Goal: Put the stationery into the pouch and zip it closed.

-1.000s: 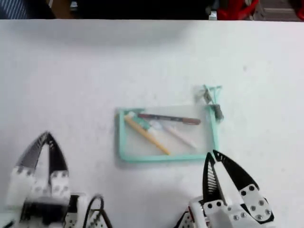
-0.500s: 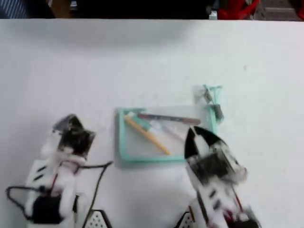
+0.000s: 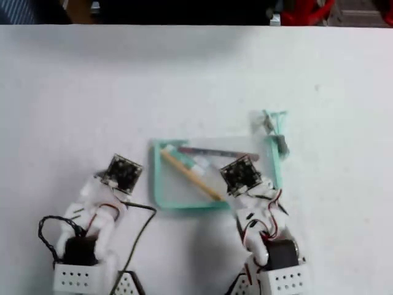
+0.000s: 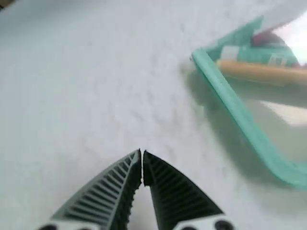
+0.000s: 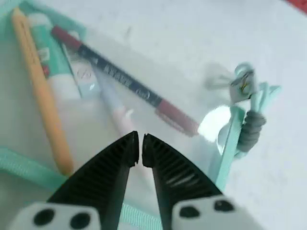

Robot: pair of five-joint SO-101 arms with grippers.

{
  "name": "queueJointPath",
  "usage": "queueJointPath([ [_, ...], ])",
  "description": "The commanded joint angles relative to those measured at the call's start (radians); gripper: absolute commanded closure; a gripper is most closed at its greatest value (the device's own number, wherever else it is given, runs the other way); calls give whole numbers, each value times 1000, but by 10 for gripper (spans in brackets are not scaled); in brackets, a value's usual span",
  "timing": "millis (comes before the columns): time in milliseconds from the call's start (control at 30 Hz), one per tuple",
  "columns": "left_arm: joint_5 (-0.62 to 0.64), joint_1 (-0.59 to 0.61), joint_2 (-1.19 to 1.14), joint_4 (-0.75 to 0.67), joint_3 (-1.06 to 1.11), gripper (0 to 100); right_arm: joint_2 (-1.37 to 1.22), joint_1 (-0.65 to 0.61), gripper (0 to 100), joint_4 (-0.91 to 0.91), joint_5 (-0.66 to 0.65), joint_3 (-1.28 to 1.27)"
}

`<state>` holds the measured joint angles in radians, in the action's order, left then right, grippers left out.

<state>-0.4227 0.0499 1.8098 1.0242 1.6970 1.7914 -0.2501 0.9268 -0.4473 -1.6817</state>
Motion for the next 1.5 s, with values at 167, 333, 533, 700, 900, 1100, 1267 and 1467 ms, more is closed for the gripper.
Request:
queueJointPath([
  [167,40,-18,18,264,-5,973,10,2,981,351,3,-9],
  [333,245,-21,18,262,-5,973,8,2,981,343,3,-9],
  [533,381,-13,18,262,-5,975,8,7,981,343,3,-9],
  [700,316,-21,18,264,-5,974,8,4,981,343,3,-9],
  [900,316,-15,18,264,-5,973,8,4,979,343,2,-9],
  [1100,316,-15,18,264,-5,973,8,4,979,343,2,-9],
  [1267,316,-15,18,264,-5,973,8,4,979,343,2,-9],
  [1467,316,-15,18,264,-5,973,8,4,979,343,2,-9],
])
